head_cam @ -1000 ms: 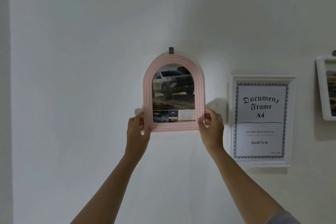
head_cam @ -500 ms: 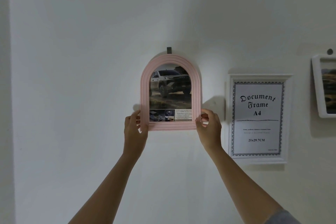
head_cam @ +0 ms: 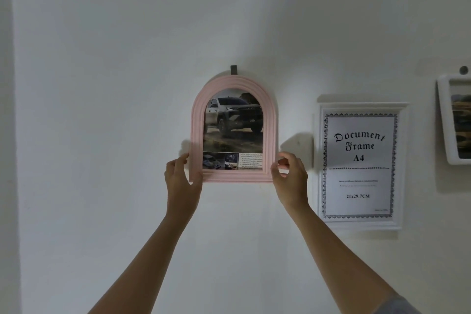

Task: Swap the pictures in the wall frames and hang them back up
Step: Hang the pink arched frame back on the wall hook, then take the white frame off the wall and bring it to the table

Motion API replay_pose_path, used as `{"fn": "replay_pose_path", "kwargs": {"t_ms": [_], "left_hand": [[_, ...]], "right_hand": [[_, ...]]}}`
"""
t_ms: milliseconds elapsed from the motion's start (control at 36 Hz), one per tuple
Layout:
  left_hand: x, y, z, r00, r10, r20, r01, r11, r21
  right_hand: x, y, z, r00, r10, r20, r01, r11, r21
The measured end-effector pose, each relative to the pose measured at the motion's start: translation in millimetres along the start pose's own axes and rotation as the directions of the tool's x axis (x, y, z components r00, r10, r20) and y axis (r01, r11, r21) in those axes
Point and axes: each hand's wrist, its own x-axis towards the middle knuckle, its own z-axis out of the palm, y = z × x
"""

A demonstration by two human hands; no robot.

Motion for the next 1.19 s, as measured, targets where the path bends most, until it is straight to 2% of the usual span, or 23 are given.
{"fn": "replay_pose_path", "kwargs": {"t_ms": [111,278,444,611,722,778,917,1000,1083,1194], "left_hand": [[7.3,27.5,4.4,0.996,0.042,-0.075,-0.038,0.998,0.044],[22.7,94.5,42.8,0.972,0.198,-0.126,-0.198,0.98,0.009],[2.7,186.7,132.6,0.937,0.349,-0.02,-0.349,0.936,-0.051],[-43.1,270.0,249.4,0.89,0.433,0.142,-0.413,0.898,-0.154],[-71.9,312.2,322.0,0.875,0.415,0.251,-0.371,0.906,-0.204],[-82.9,325.4,354.8,0.886,0.361,0.292,-0.313,0.929,-0.198],[-99.9,337.6,417.8,0.919,0.193,0.343,-0.123,0.969,-0.214],[-109.8,341.7,439.5,0.918,0.147,0.368,-0.064,0.972,-0.228],[-115.9,345.6,452.5,0.924,0.098,0.371,0.026,0.949,-0.314],[-119.4,347.9,460.6,0.939,0.036,0.341,0.116,0.903,-0.414]], "right_hand": [[13.9,-5.3,-22.0,1.0,-0.002,-0.019,0.002,1.0,0.022],[57.4,-2.6,-94.5,0.996,-0.074,-0.051,0.073,0.997,-0.012],[109.6,40.2,-205.1,0.989,-0.142,-0.048,0.132,0.976,-0.17],[144.1,116.9,-315.0,0.995,-0.093,-0.027,0.079,0.941,-0.329],[160.9,164.7,-372.7,0.995,-0.072,-0.075,0.034,0.908,-0.419],[171.4,187.1,-394.7,0.995,-0.02,-0.099,-0.024,0.906,-0.422],[193.6,232.4,-423.5,0.989,0.116,-0.095,-0.14,0.942,-0.305],[198.4,247.9,-425.5,0.984,0.166,-0.06,-0.175,0.961,-0.212],[199.6,256.0,-422.1,0.979,0.203,-0.014,-0.204,0.972,-0.115],[195.4,253.8,-418.9,0.972,0.23,-0.056,-0.231,0.973,-0.007]]}}
